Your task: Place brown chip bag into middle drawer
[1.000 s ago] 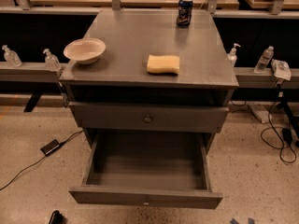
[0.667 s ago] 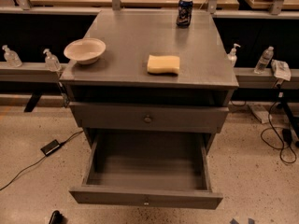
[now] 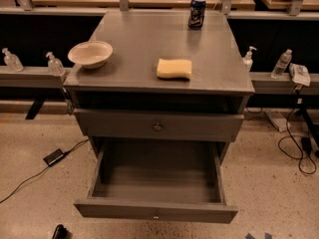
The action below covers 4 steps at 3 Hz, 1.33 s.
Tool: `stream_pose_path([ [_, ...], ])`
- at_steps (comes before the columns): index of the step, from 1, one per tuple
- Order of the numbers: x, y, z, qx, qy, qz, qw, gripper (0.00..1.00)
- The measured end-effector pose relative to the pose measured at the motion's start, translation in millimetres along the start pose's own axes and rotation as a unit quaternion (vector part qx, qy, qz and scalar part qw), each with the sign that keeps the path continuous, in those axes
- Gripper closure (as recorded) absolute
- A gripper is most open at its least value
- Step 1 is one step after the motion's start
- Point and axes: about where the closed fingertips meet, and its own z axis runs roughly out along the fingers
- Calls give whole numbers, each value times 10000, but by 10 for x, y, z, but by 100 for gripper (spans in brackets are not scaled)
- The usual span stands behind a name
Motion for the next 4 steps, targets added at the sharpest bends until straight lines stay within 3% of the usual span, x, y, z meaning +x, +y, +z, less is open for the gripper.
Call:
stream_pose_path([
  [1,-595,878,6,-654,-335,548,9958,100],
  [2,-1061,1782,17,-1348,-567,946,9847,100],
  [3,-1361,2468,27,-1840,-661,1330,9716,100],
  [4,-1374,2491,30,-1857,-660,1336,9713,100],
])
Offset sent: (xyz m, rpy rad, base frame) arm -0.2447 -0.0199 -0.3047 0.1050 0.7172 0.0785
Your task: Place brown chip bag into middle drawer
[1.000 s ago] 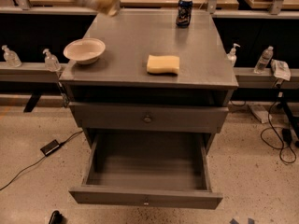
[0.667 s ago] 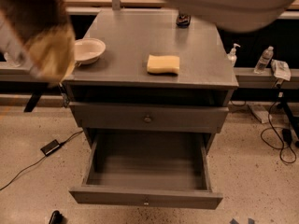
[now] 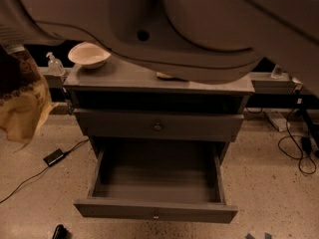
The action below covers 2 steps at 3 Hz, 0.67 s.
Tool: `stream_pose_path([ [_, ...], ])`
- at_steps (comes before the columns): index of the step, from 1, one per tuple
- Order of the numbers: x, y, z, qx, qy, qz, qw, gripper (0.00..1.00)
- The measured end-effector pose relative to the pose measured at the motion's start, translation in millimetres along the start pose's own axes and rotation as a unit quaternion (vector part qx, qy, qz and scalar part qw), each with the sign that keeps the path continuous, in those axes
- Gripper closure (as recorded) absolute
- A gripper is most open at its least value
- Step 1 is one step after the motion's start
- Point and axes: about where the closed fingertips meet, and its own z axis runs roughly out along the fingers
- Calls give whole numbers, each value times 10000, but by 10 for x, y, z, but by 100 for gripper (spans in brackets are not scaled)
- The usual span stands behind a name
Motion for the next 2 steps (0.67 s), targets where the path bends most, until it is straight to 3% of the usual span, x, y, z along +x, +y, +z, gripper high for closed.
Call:
stream_pose_path([
  [1,354,-122,-237,223,45,50,9997,100],
  [2,993,-103,-614,557,95,377,9977,100],
])
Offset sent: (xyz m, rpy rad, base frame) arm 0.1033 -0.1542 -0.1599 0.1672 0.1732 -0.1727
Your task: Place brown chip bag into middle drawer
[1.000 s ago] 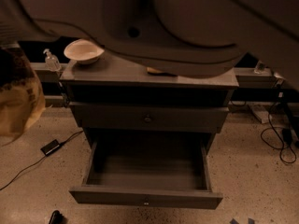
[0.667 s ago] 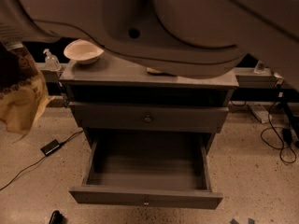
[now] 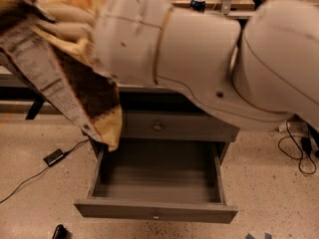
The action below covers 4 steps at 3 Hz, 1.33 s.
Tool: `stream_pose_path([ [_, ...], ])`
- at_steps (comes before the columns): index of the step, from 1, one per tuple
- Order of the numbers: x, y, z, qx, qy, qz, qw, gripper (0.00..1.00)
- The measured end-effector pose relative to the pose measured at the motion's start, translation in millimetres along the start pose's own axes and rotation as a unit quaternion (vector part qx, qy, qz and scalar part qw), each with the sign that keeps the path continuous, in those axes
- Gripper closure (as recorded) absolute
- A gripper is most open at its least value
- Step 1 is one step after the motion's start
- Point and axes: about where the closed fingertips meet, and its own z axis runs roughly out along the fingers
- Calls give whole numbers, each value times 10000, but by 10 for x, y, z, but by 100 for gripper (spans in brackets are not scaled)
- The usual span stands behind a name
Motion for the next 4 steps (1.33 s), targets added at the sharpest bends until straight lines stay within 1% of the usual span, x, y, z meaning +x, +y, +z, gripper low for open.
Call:
stream_pose_path([
  [1,692,219,-262,114,-21,502,9987,100],
  [2,730,222,-278,120,-30,545,9984,100],
  [3,842,229,-324,141,-55,672,9976,100],
  [4,1272,238,-645,454,244,838,9952,100],
])
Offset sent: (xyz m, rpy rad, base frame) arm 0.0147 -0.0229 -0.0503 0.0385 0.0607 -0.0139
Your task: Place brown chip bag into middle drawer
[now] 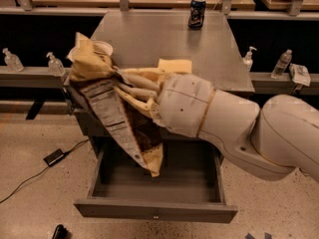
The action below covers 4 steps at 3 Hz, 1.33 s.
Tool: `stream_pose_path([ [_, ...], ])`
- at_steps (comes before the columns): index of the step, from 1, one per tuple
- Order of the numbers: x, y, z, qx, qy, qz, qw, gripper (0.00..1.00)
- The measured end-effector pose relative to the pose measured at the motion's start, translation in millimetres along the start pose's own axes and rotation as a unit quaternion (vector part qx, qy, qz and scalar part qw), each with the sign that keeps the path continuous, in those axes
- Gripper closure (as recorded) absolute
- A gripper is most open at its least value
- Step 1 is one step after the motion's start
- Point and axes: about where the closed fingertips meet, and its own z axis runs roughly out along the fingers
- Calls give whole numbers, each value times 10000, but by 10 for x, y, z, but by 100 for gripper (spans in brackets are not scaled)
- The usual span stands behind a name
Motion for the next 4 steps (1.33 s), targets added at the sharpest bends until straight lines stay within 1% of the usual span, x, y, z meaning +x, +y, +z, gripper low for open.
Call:
stream_pose_path([
  [1,704,0,-401,291,472,235,9982,100],
  [2,1168,-19,-601,399,892,362,9946,100],
  [3,1662,-92,-669,-68,1346,291,9905,100],
  [4,1672,-110,-688,2,1352,271,9904,100],
])
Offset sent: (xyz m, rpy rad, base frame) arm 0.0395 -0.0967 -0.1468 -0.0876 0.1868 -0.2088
